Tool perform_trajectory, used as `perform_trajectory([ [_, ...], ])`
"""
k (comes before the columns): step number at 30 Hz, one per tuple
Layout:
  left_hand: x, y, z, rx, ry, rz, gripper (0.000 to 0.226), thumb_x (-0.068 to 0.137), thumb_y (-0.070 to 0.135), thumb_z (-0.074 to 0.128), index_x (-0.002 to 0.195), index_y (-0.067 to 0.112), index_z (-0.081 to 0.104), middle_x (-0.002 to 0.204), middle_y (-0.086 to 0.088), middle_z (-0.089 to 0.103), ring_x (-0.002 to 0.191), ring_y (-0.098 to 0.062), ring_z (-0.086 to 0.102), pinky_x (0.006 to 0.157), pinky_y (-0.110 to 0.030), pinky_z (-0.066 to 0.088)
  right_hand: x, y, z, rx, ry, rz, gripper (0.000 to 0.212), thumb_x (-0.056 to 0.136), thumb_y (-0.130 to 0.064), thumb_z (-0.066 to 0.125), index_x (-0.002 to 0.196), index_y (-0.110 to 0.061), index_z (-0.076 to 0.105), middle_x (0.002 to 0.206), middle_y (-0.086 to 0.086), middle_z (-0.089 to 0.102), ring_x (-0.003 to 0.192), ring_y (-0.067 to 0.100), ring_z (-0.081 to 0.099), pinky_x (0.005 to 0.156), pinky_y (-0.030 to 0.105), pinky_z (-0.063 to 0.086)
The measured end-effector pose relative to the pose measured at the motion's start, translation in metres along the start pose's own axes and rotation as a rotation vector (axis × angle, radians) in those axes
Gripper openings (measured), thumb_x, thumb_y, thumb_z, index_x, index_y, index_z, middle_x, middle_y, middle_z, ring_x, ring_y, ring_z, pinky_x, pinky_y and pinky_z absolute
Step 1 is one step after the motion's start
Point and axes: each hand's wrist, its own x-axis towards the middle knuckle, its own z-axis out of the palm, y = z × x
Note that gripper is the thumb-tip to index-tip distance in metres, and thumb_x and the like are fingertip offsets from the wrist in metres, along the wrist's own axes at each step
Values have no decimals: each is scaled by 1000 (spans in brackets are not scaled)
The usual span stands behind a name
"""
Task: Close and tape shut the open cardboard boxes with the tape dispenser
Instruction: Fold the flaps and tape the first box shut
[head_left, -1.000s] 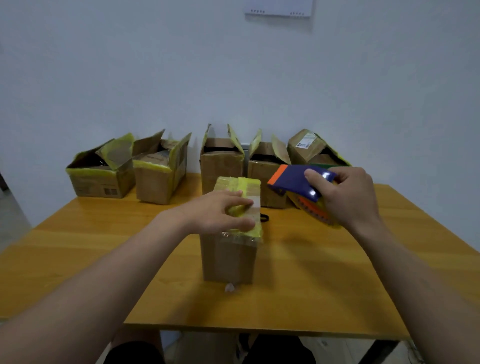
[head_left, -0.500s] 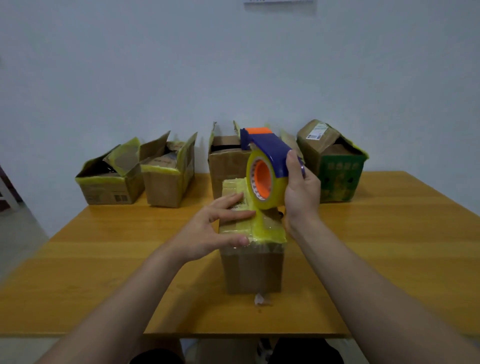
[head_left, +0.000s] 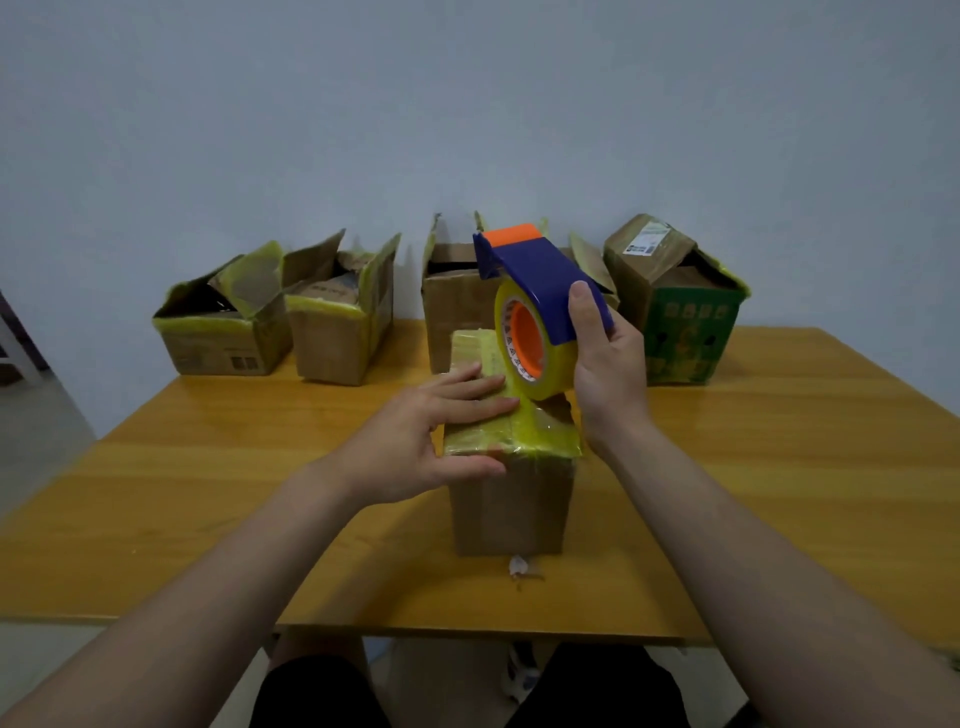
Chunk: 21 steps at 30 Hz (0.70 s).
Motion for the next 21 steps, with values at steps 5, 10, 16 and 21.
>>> perform_trajectory([
  [5,-3,6,-4,62,-37,10,75,83,67,68,151,49,44,163,27,30,154,8,7,128,-39,19,-3,-3,0,-11,-1,-3,44,91,-58,52,116,-26,69,104,-1,76,101,19,71,82,34,57],
  [10,3,24,-16,254,-83,-24,98,66,96,54,151,48,44,163,24,34,155,1,17,126,-45,23,-4,-3,-2,8,-18,37,53,88,-61,54,118,-20,70,104,3,76,101,22,71,86,42,57],
  [16,15,42,3,263,192,-61,81,66,89,58,125,36,74,134,18,64,124,1,53,101,-33,52,0,-5,-6,8,-24,80,52,88,-62,52,115,-21,69,97,-1,77,88,13,73,74,30,58],
  [21,2,38,20,194,258,21,61,81,75,54,127,39,71,138,14,64,130,-5,52,104,-39,48,0,-3,-7,30,-42,94,39,92,-59,53,108,-28,70,100,-1,78,97,21,74,86,42,59],
])
